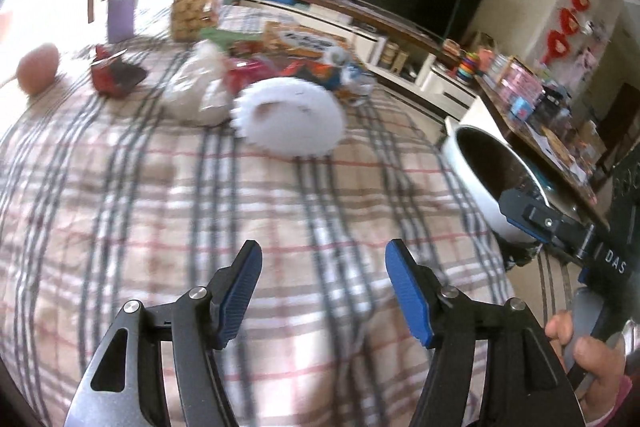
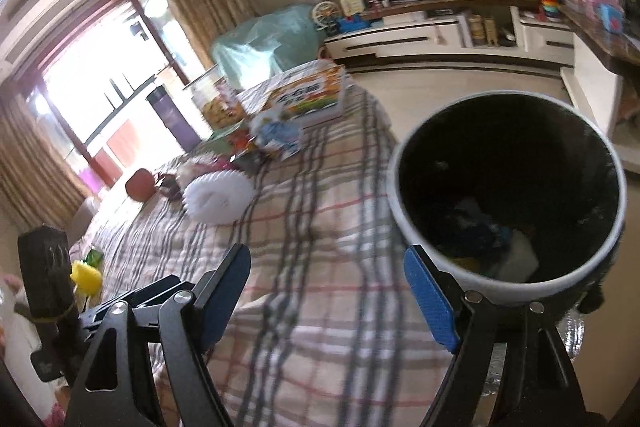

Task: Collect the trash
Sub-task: 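Move both tools back toward the white paper and white foam net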

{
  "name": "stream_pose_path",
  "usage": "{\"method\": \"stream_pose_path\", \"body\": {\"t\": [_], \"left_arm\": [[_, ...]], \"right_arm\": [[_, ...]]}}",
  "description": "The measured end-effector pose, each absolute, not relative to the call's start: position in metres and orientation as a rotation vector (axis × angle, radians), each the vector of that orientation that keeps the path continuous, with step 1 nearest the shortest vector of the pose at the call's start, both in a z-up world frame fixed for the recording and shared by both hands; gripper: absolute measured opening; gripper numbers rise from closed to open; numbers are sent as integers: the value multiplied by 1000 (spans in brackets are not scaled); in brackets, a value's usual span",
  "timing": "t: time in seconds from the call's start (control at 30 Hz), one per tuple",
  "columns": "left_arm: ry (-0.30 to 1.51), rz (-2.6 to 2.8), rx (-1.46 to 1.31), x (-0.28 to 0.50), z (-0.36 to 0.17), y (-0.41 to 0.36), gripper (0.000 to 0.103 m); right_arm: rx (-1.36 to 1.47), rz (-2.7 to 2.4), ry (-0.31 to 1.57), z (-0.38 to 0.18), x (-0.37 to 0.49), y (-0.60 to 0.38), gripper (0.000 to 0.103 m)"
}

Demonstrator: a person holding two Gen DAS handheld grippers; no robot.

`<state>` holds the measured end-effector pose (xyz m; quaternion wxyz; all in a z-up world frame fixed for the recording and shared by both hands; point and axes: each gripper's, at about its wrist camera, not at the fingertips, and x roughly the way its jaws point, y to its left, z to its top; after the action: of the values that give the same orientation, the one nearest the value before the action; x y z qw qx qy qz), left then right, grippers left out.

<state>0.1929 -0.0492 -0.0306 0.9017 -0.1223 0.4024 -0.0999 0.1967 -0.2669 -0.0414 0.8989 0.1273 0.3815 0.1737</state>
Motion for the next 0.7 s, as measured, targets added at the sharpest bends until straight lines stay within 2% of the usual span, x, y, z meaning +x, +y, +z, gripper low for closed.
{"method": "stream_pose_path", "body": {"t": [0.7], "left_arm": [[851,-86,-309,182,-29,4,64]], "right_arm": [[219,439,820,-56,209,-208,81]]}}
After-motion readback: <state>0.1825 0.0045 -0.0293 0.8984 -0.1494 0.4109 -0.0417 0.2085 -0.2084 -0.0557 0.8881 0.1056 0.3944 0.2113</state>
